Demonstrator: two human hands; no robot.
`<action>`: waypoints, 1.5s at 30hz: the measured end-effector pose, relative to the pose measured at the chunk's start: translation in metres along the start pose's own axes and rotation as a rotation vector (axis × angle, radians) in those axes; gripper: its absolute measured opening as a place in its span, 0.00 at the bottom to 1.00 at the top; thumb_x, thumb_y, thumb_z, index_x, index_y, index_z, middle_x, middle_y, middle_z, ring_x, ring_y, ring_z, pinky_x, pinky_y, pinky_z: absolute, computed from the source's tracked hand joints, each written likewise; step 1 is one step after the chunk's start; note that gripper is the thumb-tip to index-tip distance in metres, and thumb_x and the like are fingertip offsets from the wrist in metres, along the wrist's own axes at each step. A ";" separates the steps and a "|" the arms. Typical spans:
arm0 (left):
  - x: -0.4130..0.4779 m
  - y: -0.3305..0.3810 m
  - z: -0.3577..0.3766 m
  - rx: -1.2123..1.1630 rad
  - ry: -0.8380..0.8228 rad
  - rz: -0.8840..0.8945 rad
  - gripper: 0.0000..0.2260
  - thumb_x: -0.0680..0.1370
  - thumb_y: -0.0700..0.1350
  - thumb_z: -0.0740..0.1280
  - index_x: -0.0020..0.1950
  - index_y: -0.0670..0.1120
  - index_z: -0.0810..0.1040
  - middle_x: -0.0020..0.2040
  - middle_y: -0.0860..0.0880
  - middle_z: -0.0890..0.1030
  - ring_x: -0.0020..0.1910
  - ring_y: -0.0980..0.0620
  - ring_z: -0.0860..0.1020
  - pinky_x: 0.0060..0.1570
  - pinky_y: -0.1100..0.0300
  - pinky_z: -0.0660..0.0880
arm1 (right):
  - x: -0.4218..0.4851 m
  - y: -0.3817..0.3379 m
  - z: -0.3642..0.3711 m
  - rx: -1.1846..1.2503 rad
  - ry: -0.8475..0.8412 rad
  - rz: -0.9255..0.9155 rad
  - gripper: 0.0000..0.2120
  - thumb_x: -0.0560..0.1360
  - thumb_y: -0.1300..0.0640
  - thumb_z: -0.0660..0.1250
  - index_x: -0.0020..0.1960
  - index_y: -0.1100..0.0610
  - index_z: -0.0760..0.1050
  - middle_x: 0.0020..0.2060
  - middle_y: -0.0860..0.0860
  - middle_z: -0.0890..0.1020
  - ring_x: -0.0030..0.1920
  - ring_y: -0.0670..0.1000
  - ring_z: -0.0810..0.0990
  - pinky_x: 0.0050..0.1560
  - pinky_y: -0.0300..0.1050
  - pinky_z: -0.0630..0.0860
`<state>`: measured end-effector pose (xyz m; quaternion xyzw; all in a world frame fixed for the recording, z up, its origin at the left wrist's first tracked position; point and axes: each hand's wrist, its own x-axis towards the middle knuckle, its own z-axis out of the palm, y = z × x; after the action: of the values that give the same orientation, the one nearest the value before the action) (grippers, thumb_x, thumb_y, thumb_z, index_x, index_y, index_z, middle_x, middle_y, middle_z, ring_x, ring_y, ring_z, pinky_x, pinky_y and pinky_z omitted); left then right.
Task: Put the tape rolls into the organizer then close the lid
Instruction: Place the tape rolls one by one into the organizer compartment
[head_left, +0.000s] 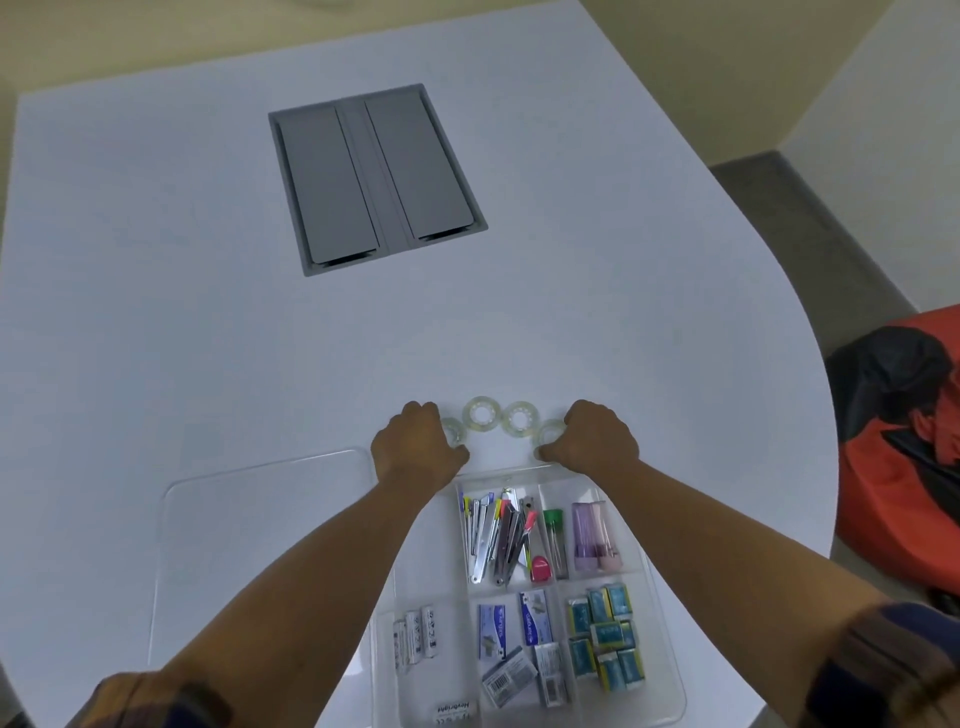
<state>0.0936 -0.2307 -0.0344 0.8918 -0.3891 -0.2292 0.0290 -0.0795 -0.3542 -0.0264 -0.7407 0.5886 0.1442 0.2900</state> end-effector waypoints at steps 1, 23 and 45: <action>-0.002 -0.001 -0.003 -0.038 0.021 -0.003 0.20 0.68 0.58 0.70 0.53 0.48 0.75 0.52 0.48 0.77 0.50 0.46 0.78 0.46 0.52 0.76 | 0.000 -0.001 0.000 -0.020 0.002 0.006 0.27 0.60 0.43 0.77 0.50 0.55 0.74 0.48 0.52 0.79 0.46 0.55 0.79 0.42 0.46 0.74; -0.106 -0.046 0.000 -0.088 0.188 0.163 0.22 0.69 0.57 0.69 0.61 0.51 0.76 0.53 0.52 0.78 0.50 0.49 0.78 0.43 0.57 0.72 | -0.004 -0.016 -0.002 -0.128 -0.068 0.035 0.14 0.58 0.50 0.74 0.38 0.55 0.73 0.32 0.49 0.77 0.33 0.51 0.77 0.31 0.39 0.68; -0.109 -0.056 0.024 0.422 0.024 0.231 0.07 0.74 0.47 0.66 0.50 0.46 0.77 0.46 0.48 0.77 0.40 0.47 0.75 0.33 0.57 0.62 | -0.121 -0.025 0.046 -0.111 0.062 -0.655 0.13 0.66 0.47 0.68 0.50 0.48 0.77 0.48 0.45 0.81 0.48 0.51 0.79 0.41 0.44 0.73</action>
<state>0.0571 -0.1113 -0.0267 0.8302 -0.5276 -0.1274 -0.1275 -0.0819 -0.2280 0.0108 -0.9092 0.3193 0.0524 0.2620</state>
